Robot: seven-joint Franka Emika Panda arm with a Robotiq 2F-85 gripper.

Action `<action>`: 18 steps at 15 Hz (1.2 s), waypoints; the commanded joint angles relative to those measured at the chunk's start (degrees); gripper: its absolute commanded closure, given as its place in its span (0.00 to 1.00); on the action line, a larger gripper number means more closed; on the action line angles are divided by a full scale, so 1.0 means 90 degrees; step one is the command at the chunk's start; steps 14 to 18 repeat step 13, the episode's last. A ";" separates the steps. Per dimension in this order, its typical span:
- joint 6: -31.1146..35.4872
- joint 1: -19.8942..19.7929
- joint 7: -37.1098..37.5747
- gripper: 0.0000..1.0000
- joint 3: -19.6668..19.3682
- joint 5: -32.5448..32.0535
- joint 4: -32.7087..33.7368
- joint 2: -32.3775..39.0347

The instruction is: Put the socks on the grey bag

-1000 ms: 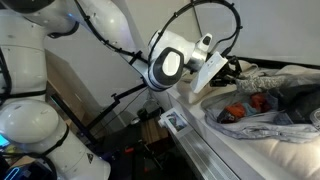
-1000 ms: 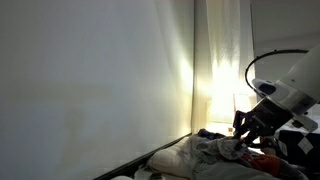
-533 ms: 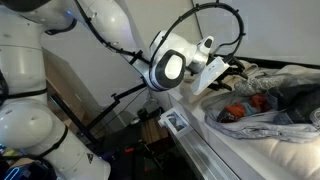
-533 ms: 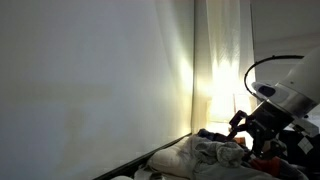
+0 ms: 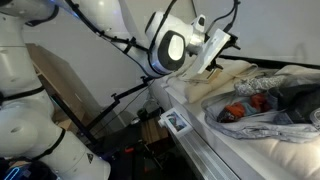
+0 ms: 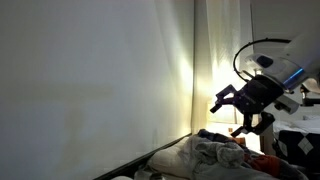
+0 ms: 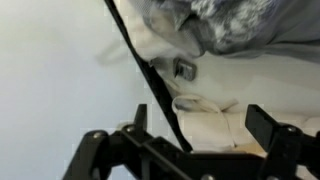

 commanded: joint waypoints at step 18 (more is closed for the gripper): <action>-0.0022 -0.2201 0.0340 0.00 0.2376 -0.0241 0.0646 -0.0905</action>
